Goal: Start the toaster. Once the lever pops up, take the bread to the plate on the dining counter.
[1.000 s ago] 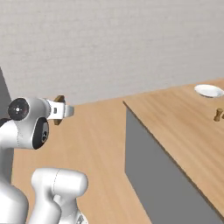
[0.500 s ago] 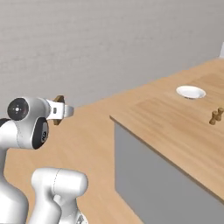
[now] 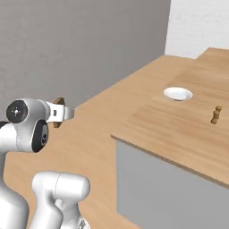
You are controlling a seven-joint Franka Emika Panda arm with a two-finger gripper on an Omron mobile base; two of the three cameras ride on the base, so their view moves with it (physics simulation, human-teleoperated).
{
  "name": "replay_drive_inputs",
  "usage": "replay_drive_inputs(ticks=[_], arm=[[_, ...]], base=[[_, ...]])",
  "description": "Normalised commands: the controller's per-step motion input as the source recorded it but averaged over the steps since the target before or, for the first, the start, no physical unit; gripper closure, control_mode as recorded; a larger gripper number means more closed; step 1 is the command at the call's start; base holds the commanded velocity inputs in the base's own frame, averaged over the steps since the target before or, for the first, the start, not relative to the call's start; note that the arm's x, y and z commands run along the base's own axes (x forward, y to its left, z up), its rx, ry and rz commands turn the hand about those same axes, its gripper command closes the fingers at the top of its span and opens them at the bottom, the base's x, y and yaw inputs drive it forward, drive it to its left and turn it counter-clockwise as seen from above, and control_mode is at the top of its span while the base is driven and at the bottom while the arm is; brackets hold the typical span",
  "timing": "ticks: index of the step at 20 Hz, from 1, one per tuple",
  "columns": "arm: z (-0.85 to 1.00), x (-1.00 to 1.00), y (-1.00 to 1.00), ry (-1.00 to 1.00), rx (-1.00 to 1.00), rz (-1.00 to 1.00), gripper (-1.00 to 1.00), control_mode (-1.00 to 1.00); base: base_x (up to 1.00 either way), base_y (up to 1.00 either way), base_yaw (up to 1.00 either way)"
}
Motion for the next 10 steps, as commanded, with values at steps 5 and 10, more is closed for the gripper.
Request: replay_drive_inputs(ticks=[5,10], arm=[[0.0,0.0,0.0,0.0,0.0,0.0,1.0,1.0],[0.0,0.0,0.0,0.0,0.0,0.0,1.0,1.0]], base=[[1.0,0.87,-0.69],[0.94,0.99,-0.62]])
